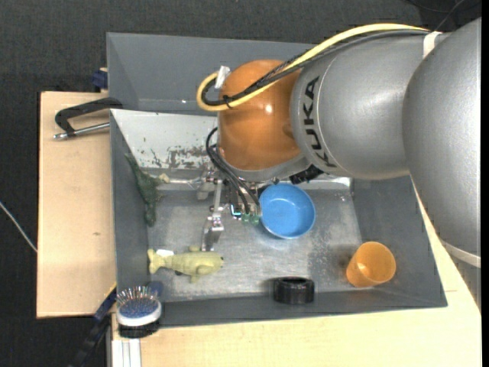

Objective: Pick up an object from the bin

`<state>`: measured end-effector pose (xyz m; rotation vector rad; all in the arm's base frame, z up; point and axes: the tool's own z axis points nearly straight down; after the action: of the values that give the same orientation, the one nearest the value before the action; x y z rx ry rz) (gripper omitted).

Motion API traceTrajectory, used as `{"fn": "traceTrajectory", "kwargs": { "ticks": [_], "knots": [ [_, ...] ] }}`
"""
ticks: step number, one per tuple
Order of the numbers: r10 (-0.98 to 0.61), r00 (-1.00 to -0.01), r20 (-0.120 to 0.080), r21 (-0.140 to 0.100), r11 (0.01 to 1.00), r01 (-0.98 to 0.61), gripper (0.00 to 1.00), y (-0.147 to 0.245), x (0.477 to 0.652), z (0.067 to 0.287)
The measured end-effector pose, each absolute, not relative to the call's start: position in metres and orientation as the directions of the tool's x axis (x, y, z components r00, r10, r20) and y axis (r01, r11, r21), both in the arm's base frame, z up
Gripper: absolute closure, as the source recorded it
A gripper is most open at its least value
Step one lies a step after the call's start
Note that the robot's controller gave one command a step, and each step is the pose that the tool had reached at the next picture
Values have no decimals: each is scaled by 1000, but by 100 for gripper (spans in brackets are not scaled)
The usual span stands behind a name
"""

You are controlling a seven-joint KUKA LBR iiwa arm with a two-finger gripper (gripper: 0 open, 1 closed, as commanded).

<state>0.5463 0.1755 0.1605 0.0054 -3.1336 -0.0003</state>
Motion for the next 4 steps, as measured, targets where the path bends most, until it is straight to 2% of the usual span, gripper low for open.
{"fn": "traceTrajectory", "kwargs": {
  "ticks": [1, 2, 3, 4],
  "knots": [
    [-113, -994, -4, 2, 994, -113, 0, 204, 502, 70],
    [119, -993, -5, 5, 993, 119, 0, 221, 496, 102],
    [321, -947, 1, 1, 947, 321, 0, 192, 498, 104],
    [582, -813, 1, 3, 813, 582, 0, 205, 493, 72]
  ]
}}
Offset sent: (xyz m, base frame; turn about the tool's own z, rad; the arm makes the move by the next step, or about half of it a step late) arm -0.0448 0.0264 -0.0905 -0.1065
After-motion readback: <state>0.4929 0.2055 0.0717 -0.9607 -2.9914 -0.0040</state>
